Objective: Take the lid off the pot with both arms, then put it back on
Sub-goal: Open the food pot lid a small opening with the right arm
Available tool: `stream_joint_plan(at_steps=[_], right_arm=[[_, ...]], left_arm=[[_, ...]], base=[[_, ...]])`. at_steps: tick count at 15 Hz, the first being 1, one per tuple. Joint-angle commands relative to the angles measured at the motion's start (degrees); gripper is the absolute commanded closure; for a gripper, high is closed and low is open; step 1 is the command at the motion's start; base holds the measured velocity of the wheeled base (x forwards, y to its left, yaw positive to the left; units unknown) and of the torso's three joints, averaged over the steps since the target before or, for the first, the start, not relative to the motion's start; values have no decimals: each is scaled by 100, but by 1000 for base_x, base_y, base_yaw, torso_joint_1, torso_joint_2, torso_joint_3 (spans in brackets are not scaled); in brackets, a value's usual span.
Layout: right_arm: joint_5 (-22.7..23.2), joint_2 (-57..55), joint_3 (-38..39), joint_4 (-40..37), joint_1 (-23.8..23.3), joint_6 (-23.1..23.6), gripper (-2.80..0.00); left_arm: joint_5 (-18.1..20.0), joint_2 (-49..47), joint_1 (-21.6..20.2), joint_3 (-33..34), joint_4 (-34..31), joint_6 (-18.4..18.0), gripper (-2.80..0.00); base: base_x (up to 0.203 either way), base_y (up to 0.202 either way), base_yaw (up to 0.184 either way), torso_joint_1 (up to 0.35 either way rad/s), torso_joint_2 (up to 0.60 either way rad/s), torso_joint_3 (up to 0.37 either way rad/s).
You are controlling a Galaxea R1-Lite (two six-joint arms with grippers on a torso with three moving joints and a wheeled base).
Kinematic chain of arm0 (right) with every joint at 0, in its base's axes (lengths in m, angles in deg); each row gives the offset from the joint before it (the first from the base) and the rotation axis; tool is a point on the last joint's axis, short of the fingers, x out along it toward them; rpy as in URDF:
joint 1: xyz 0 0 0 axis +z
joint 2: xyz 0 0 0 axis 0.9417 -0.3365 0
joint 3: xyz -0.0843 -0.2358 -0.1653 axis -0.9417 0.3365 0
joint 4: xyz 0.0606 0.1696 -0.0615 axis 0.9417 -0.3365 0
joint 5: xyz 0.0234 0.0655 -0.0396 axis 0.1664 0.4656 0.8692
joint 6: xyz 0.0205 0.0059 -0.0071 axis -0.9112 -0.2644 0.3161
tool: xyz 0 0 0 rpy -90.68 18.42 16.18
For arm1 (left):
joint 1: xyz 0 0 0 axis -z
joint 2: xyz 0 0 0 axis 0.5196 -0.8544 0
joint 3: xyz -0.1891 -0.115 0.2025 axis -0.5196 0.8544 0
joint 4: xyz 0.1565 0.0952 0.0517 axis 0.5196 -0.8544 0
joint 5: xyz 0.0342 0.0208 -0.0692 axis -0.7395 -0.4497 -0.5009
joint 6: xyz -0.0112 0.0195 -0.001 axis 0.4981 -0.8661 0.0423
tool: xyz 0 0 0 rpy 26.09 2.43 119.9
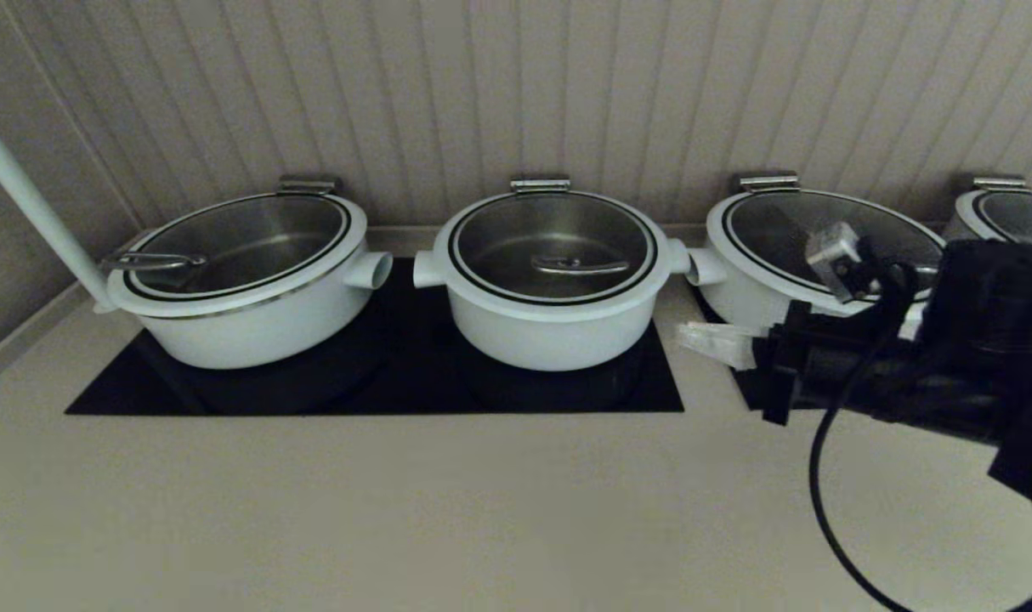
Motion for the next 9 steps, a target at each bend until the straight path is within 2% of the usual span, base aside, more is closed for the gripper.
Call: stream_joint_plan(at_steps=[1,5,9], right_arm=[[-344,-777,-292,441,200,6,0],[-923,-1337,-1117,758,521,1,0],[-1049,-1576,-1629,695,757,-2,0]], left_arm=[[-2,0,-2,0,-4,0,0],[-2,0,-2,0,-2,6,0],[-2,0,-2,0,-4,5,0]], base=[[0,0,0,0,0,0],[0,0,0,0,0,0],[0,0,0,0,0,0]])
